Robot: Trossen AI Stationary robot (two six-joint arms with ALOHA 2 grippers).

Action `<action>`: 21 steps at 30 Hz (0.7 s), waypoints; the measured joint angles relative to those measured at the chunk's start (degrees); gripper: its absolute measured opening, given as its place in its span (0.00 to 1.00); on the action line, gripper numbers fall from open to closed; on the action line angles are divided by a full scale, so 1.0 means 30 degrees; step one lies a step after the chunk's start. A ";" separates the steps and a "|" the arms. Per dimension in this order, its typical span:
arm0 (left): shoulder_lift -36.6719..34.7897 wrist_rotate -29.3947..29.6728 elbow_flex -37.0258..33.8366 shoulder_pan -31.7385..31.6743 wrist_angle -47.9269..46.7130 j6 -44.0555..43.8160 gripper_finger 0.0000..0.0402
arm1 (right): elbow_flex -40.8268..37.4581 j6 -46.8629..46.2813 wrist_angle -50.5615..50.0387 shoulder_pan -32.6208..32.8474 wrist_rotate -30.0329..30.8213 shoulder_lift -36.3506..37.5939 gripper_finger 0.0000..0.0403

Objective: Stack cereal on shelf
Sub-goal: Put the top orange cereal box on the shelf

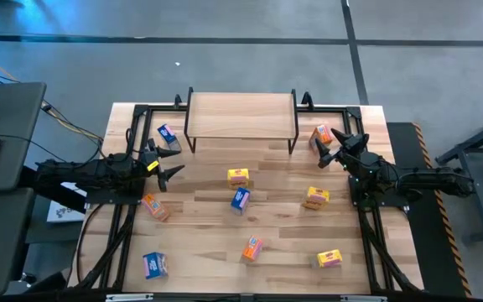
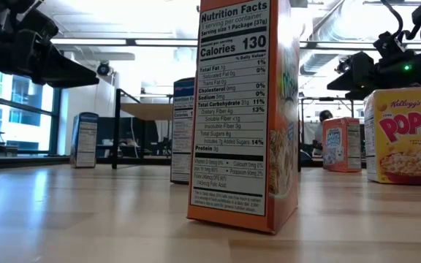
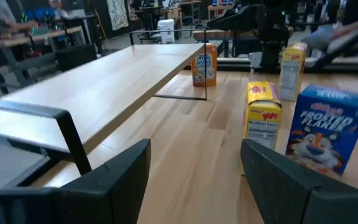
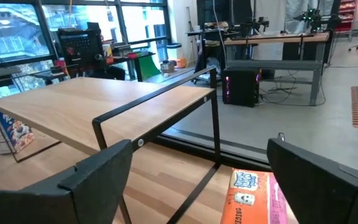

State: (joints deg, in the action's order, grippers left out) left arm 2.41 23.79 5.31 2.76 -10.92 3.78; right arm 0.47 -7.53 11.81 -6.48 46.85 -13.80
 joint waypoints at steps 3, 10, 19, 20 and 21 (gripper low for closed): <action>0.0000 -0.0106 0.0003 0.0003 0.0000 0.1041 0.60 | 0.0001 0.0005 -0.0007 -0.0007 -0.0155 0.0001 0.97; 0.0000 -0.1171 -0.0004 0.0000 0.0073 -0.2016 0.60 | 0.0007 0.0006 -0.0007 0.0000 -0.0867 0.0007 0.98; 0.0003 -0.1243 -0.0004 -0.0007 0.0333 -0.0881 0.60 | 0.0003 0.0006 -0.0007 0.0000 -0.0918 0.0003 0.98; 0.0003 -0.1220 -0.0004 -0.0007 0.0605 -0.0671 0.60 | 0.0007 0.0006 -0.0007 0.0000 -0.0918 0.0000 0.98; 0.0003 -0.1199 -0.0004 -0.0007 0.0944 -0.0387 0.60 | 0.0006 0.0006 -0.0007 -0.0006 -0.0912 0.0007 0.98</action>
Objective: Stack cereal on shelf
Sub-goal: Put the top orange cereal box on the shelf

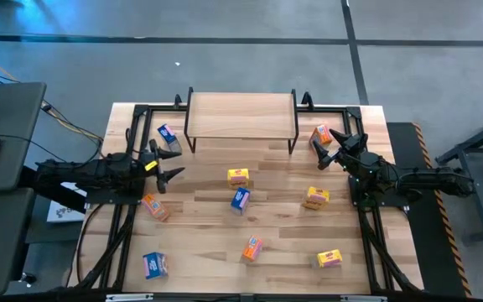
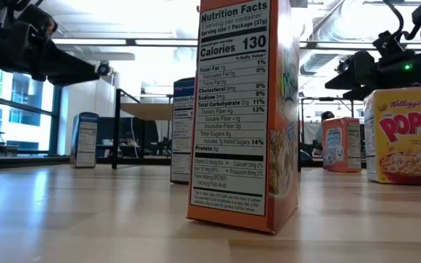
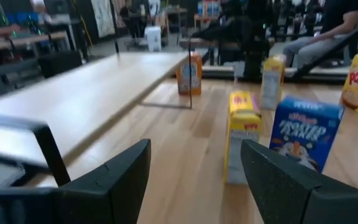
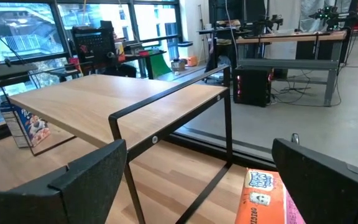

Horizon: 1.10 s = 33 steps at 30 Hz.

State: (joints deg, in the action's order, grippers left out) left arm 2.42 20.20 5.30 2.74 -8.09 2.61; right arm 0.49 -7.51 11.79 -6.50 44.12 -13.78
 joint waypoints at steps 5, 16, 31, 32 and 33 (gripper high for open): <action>-0.0007 0.0018 0.0000 0.0000 0.2352 0.1246 0.60 | -0.0001 -0.0136 0.0130 -0.0001 0.0129 -0.0007 0.98; 0.0000 0.0063 0.0000 0.0000 0.4685 0.3725 0.60 | 0.0130 -0.2637 0.2682 -0.0001 0.0015 0.0000 0.98; -0.0007 0.0062 0.0000 0.0000 0.6086 0.3853 0.60 | 0.0533 0.1226 0.9787 0.0002 -0.3010 0.0000 0.98; -0.0007 0.0062 0.0000 0.0000 0.6037 0.3846 0.60 | 0.0533 0.1796 1.0203 0.0006 -0.2849 0.0000 0.98; -0.0007 0.0062 0.0000 0.0000 0.5853 0.3846 0.60 | 0.0540 0.2285 1.0627 0.0006 -0.2567 0.0000 0.98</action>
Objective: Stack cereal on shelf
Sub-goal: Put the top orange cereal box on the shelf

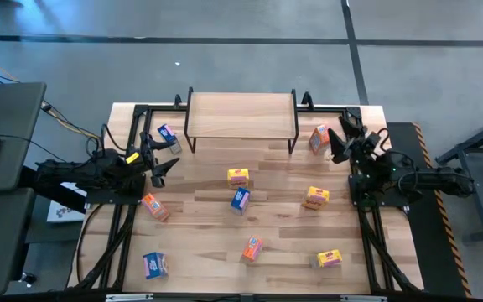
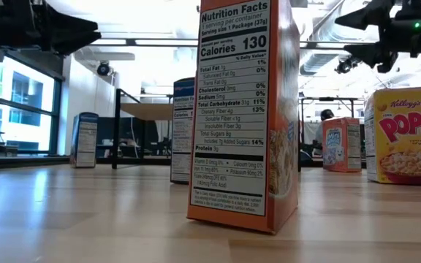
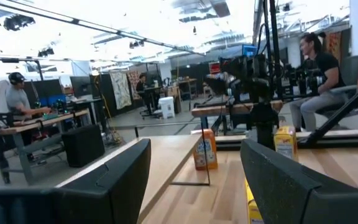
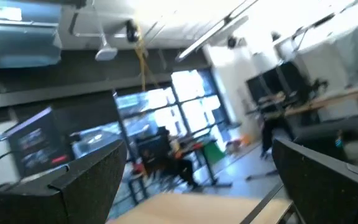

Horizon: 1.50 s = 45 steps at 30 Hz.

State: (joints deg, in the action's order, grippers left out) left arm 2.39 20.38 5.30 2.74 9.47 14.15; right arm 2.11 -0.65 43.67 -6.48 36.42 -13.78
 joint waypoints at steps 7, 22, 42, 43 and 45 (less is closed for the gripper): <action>0.0004 0.0612 0.0000 -0.0004 -0.2334 -0.0551 0.60 | 0.0722 0.1234 -0.0340 0.0000 0.2143 0.0004 0.98; 0.0087 0.0648 0.0000 -0.0007 -0.4385 -0.2361 0.60 | 0.3341 0.0551 -0.3993 -0.0007 0.1078 -0.0015 0.98; 0.0073 0.0648 0.0000 -0.0007 -0.4050 -0.2710 0.60 | 1.4827 -0.7963 -2.6331 -0.0007 0.6799 -0.6787 0.98; 0.0073 0.0648 0.0000 -0.0007 -0.4050 -0.2710 0.60 | 1.5347 -0.8825 -2.7336 -0.0007 0.6797 -0.7303 0.98; 0.0073 0.0655 0.0000 -0.0007 -0.4050 -0.2710 0.60 | 1.6287 -1.0333 -2.9309 -0.0145 0.6552 -0.8378 0.98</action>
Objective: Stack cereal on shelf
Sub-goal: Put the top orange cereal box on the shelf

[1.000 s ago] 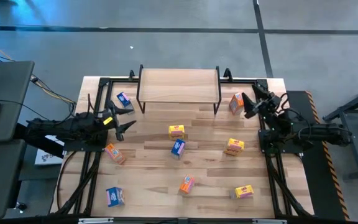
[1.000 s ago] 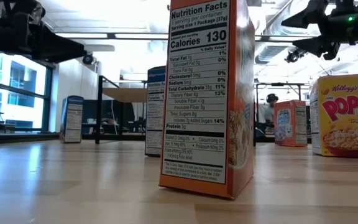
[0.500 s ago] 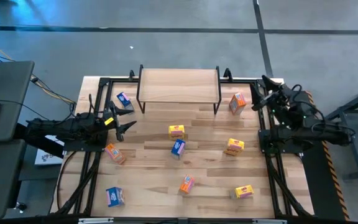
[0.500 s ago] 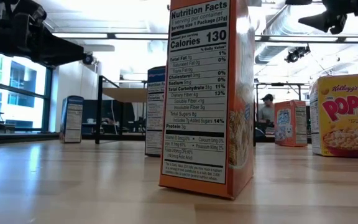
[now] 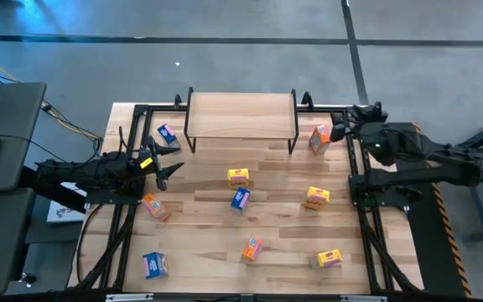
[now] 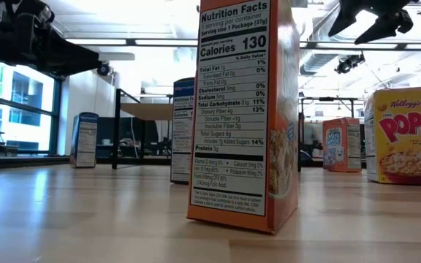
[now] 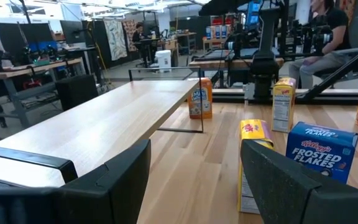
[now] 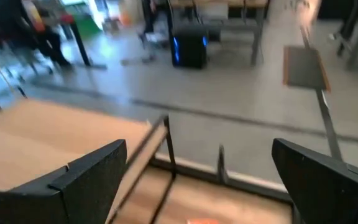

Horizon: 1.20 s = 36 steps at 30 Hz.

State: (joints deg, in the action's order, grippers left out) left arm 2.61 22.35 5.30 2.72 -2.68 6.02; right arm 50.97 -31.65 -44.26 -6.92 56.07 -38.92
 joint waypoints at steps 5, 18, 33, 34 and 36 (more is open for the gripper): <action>0.0000 0.0638 0.0000 0.0000 0.0000 -0.0002 0.60 | 0.1558 -0.3162 -0.4068 -0.1317 -0.2382 -0.2538 0.98; 0.0000 0.0736 0.0000 0.0000 -0.0023 0.0022 0.60 | 0.1708 -0.2793 -0.6315 -0.4805 -0.7602 -0.6790 0.98; 0.0000 0.0743 0.0000 0.0000 -0.0030 0.0014 0.60 | 0.1701 -0.2071 -0.6322 -0.7221 -1.0287 -0.9699 0.98; 0.0000 0.0743 0.0000 0.0000 -0.0030 0.0008 0.60 | 0.1701 -0.1977 -0.6315 -0.7353 -1.0357 -0.9867 0.98; 0.0000 0.0743 0.0000 0.0000 -0.0035 0.0009 0.60 | 0.1701 -0.1845 -0.6297 -0.7591 -1.0451 -1.0167 0.98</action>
State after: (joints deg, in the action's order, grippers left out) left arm 2.61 24.58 5.30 2.72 -2.78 6.05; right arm 56.07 -37.19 -63.15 -29.69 24.72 -69.42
